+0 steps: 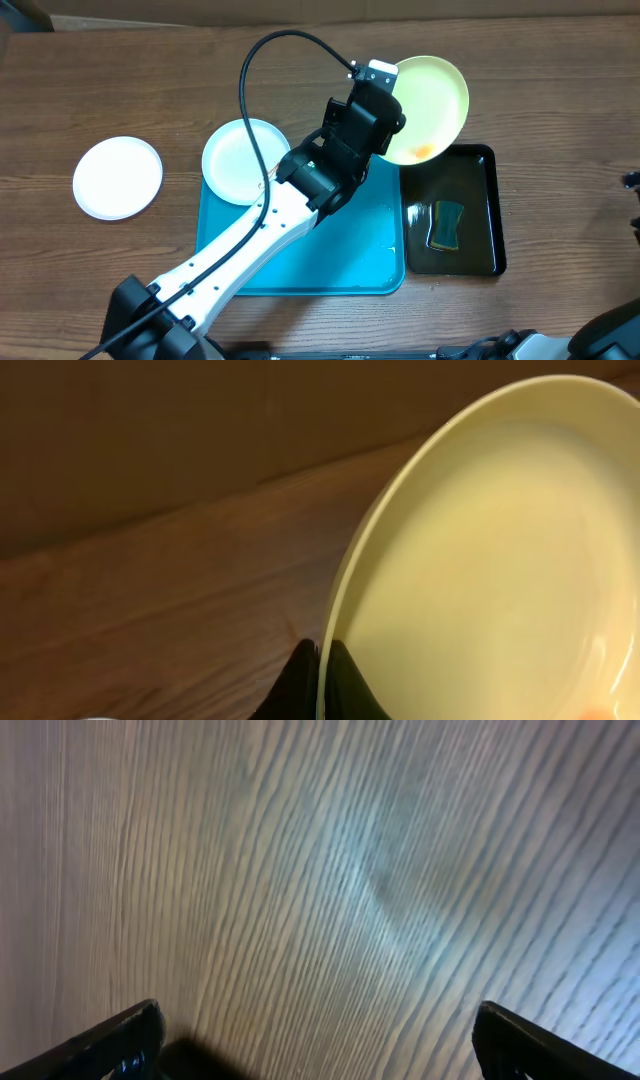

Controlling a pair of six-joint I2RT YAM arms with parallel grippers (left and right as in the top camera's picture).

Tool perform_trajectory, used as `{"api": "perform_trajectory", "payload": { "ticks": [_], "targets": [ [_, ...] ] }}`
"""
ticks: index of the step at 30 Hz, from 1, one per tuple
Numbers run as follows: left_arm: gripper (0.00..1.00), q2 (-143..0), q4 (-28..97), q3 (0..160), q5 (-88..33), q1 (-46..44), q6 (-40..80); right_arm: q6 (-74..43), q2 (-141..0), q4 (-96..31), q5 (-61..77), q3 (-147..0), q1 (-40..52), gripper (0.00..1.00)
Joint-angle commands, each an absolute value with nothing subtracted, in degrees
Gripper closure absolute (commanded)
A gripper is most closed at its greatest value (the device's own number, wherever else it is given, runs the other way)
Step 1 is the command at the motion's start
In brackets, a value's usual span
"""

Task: Clean dirty plates on tray and stack at the side
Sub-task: 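Tilt the yellow plate over the black tray to drain it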

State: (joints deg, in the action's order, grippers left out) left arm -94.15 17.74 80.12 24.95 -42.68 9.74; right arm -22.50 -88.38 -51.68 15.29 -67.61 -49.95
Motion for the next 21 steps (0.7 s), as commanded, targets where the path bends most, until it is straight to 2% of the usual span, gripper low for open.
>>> {"api": "perform_trajectory", "payload": {
  "ticks": [1, 10, 21],
  "targets": [
    [0.96, -98.06, 14.83, 81.49, 27.66, -43.59, 1.58, -22.46, -87.77, -51.46, 16.16, -68.71, -50.43, 0.0],
    [0.96, -101.97, 5.08, 81.49, 33.52, -47.97, -17.3, -22.46, -87.77, -51.46, 16.16, -68.71, -50.43, 0.0],
    [0.96, -105.23, -4.19, 81.49, 48.34, -57.04, -39.18, -22.46, -87.77, -51.46, 16.16, -68.71, -50.43, 0.0]
  ]
}}
